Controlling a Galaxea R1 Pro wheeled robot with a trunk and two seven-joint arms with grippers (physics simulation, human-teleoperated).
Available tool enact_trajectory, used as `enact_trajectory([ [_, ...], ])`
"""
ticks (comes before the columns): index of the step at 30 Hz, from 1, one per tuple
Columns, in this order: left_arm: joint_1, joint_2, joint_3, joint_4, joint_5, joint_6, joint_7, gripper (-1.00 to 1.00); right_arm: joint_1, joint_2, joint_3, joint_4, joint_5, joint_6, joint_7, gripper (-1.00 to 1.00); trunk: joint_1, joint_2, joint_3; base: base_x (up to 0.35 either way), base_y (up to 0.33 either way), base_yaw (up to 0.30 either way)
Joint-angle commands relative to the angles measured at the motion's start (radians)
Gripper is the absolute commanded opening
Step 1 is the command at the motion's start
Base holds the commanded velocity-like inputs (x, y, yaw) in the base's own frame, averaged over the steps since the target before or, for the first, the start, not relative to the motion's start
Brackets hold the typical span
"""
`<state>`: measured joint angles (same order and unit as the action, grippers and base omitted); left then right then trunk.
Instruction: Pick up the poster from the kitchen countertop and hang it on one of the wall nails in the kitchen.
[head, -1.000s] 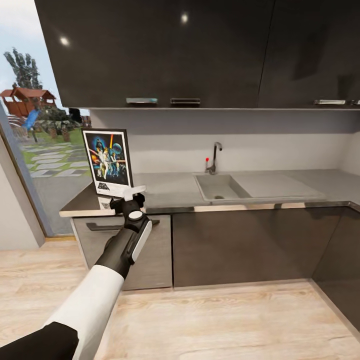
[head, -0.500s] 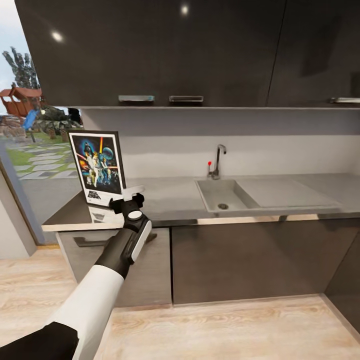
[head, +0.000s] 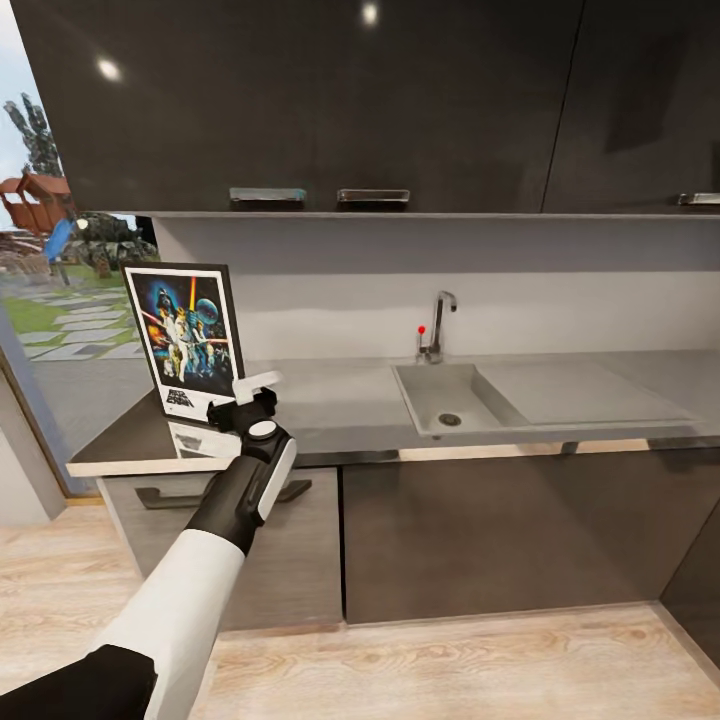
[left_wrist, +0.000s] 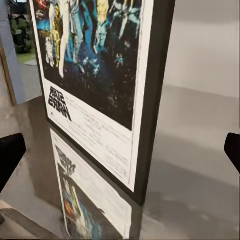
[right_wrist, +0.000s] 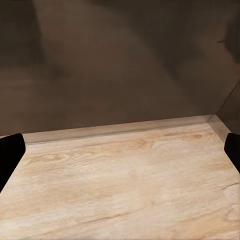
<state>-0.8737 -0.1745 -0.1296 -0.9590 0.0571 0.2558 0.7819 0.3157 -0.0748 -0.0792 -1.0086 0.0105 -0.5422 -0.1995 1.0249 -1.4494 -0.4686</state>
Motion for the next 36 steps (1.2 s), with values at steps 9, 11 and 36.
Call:
enact_trajectory([
  [9, -0.001, 0.000, -0.001, -0.002, 0.010, 0.003, 0.150, 1.00, 0.000, 0.001, 0.001, -0.002, 0.000, -0.001, -0.005, 1.00, 0.000, -0.001, -0.001, 0.003, 0.000, 0.000],
  [11, -0.001, 0.000, -0.001, -0.001, 0.010, 0.003, 0.154, 1.00, 0.000, 0.000, 0.002, -0.002, 0.000, -0.001, -0.005, 1.00, 0.000, -0.001, -0.001, 0.000, 0.000, 0.000],
  [36, -0.001, 0.000, 0.000, -0.003, 0.009, 0.003, 0.160, 1.00, 0.000, 0.000, 0.002, -0.001, 0.001, -0.001, -0.005, 1.00, 0.000, -0.001, -0.001, 0.061, -0.046, 0.000],
])
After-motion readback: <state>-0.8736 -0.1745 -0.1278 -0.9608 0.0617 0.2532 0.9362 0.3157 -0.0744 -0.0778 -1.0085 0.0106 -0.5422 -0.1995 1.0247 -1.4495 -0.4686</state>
